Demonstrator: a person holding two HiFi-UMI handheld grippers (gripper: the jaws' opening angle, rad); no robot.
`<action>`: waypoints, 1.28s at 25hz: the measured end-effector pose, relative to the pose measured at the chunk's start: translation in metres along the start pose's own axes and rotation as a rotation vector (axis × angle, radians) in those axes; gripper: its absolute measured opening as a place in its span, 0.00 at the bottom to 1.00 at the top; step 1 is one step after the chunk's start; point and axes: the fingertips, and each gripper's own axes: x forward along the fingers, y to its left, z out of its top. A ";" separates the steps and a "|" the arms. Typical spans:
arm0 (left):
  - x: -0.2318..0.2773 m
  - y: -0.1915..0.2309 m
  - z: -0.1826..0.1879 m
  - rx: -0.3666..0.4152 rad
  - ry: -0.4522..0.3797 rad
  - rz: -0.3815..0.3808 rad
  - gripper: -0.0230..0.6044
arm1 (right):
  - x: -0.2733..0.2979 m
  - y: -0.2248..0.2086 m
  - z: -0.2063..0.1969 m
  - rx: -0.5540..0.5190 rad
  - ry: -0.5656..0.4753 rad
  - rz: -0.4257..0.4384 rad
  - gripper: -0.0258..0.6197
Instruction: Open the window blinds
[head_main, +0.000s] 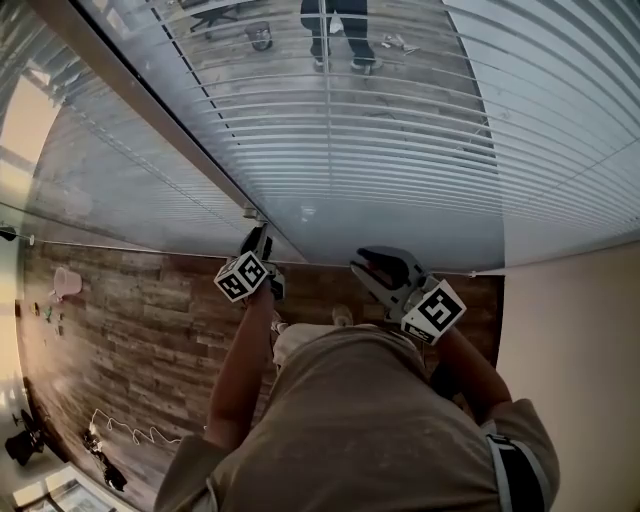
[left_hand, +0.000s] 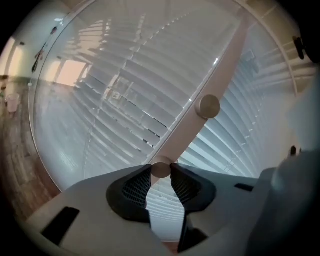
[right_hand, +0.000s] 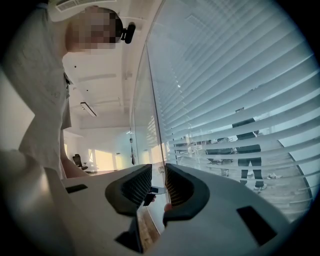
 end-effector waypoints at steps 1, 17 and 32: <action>-0.001 0.000 -0.001 0.053 0.012 0.015 0.25 | 0.000 0.001 -0.001 -0.001 -0.002 -0.002 0.17; 0.010 0.014 -0.034 0.668 0.076 0.181 0.25 | 0.003 0.006 -0.059 0.018 0.050 -0.013 0.17; 0.019 0.009 -0.029 1.417 0.112 0.412 0.25 | 0.015 -0.007 -0.050 0.010 0.071 -0.039 0.17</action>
